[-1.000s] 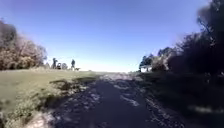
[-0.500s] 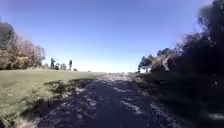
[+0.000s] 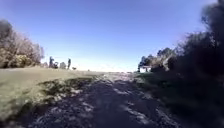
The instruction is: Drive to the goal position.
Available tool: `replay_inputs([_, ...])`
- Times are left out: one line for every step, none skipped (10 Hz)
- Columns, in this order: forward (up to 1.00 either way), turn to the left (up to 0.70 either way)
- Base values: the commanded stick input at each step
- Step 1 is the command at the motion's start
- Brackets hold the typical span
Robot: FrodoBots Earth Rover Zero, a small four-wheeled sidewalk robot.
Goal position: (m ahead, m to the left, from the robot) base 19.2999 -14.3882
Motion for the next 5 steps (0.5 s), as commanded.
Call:
replay_inputs([0.5, 0.0])
replay_inputs([0.5, 0.0])
replay_inputs([0.5, 0.0])
replay_inputs([0.5, 0.0])
replay_inputs([0.5, 0.0])
